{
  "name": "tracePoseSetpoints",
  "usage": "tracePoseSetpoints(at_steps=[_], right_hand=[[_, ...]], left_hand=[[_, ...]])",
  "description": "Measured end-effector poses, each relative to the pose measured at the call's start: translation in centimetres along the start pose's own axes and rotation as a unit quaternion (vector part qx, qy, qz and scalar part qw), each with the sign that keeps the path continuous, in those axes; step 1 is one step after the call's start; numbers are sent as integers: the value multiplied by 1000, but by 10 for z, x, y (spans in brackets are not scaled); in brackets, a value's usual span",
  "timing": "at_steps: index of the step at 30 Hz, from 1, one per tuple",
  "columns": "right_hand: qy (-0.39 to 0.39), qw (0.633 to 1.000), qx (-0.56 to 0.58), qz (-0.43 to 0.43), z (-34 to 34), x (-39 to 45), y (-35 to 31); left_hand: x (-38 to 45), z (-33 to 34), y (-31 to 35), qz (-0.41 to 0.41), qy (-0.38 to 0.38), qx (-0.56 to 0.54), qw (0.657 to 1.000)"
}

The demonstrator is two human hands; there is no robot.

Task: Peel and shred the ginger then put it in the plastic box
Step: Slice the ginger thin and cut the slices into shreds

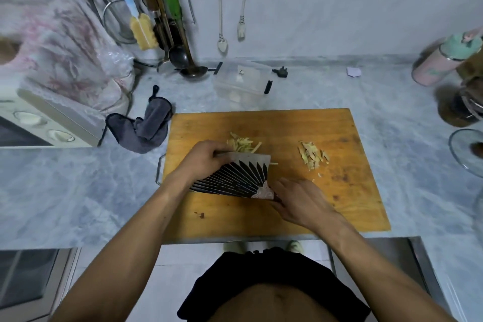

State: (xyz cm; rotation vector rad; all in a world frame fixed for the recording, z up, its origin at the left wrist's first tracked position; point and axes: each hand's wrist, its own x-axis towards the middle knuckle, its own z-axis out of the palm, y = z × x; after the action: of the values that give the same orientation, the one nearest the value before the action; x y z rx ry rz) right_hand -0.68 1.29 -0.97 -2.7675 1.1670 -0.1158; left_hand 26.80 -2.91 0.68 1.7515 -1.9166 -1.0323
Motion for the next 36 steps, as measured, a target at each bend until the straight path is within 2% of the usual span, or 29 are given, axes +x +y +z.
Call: tracePoseSetpoints(at_steps=[3, 7, 11, 14, 16, 18, 20, 23, 25, 27, 31, 32, 36], right_hand=[[1, 1000, 0, -13, -1, 0, 0], [-22, 1000, 21, 4, -3, -4, -1], [-53, 993, 47, 97, -8, -12, 7], [-56, 974, 107, 194, -13, -16, 16], [-26, 950, 188, 250, -15, -15, 18], [11, 920, 271, 283, -17, -13, 19], [25, 883, 349, 313, -23, -9, 18], [50, 808, 465, 359, -29, -6, 15], [71, 768, 512, 379, -30, -8, 17], [85, 747, 526, 399, -27, -11, 23], [85, 673, 607, 413, -21, -19, 36], [79, 662, 620, 413, -21, -21, 38], [51, 665, 617, 418, -12, -27, 43]], left_hand=[[4, 1, 0, -20, 22, -64, 997], [2, 5, 0, -28, 198, -80, 977], [-19, 0, 9, -12, 341, -108, 934], [-34, 7, 8, -93, 396, -175, 897], [-35, 18, 6, -149, 381, -187, 893], [-29, 29, 8, -165, 347, -185, 905], [-18, 38, 13, -145, 311, -167, 924], [-5, 45, 16, -107, 269, -102, 952], [-1, 46, 14, -96, 284, -76, 951], [-1, 46, 10, -102, 298, -55, 948], [-9, 51, 12, -111, 282, -58, 951], [-11, 53, 14, -114, 279, -55, 952], [-18, 65, 22, -114, 268, -69, 954]])
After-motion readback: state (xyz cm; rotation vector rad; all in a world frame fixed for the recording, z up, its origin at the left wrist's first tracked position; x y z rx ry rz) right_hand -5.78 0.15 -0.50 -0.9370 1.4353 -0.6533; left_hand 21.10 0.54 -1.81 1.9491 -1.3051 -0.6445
